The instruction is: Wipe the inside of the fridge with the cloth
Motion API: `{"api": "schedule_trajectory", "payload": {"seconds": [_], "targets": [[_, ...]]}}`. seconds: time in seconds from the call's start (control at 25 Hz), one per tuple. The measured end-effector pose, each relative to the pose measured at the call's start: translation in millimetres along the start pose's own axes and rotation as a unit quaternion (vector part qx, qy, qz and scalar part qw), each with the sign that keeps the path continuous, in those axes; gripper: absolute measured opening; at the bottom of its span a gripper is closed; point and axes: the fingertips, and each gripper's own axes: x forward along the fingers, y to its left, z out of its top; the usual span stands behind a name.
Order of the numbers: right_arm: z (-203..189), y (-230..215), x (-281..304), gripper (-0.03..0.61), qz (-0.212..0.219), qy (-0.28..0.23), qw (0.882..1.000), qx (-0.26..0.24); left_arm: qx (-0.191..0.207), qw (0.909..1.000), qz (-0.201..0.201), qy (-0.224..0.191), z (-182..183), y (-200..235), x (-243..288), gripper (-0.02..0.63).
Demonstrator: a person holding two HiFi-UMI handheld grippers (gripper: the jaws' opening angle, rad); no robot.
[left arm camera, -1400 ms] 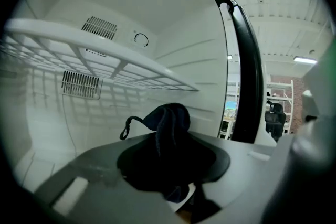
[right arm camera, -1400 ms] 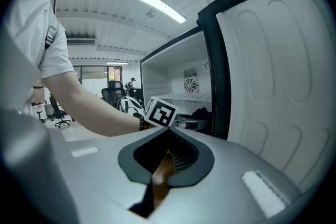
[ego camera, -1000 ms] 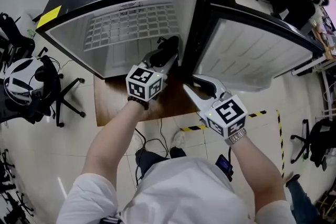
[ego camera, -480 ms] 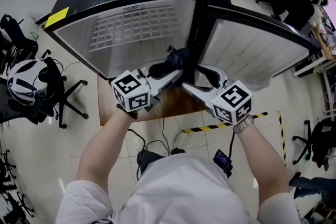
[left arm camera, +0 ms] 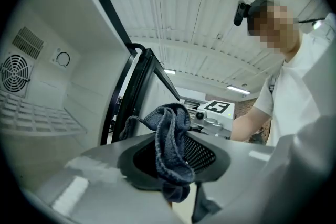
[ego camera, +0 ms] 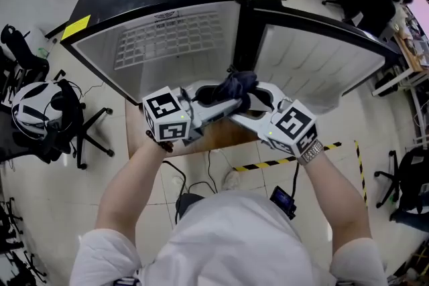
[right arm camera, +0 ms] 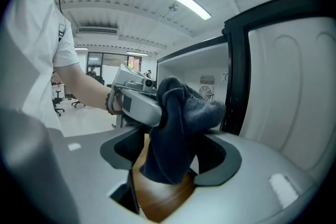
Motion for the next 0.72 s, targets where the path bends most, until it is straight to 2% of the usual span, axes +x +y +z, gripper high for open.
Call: {"api": "schedule_trajectory", "payload": {"seconds": [0.16, 0.4, 0.56, 0.72], "targets": [[12, -2, -8, 0.298, -0.031, -0.017, 0.999, -0.025, 0.009, 1.0, -0.001, 0.003, 5, -4, 11, 0.124], [8, -7, -24, 0.281, -0.069, -0.021, 0.996, -0.042, 0.031, 0.9989, 0.004, 0.036, 3, -7, 22, 0.135], [3, -13, -32, 0.171, -0.088, -0.013, 0.995, -0.051, 0.026, 0.9985, 0.01, 0.048, 3, -6, 26, 0.145], [-2, -23, -42, 0.121, -0.109, -0.014, 0.993, -0.034, 0.028, 0.9982, 0.016, 0.05, 4, -5, 30, 0.175]]}}
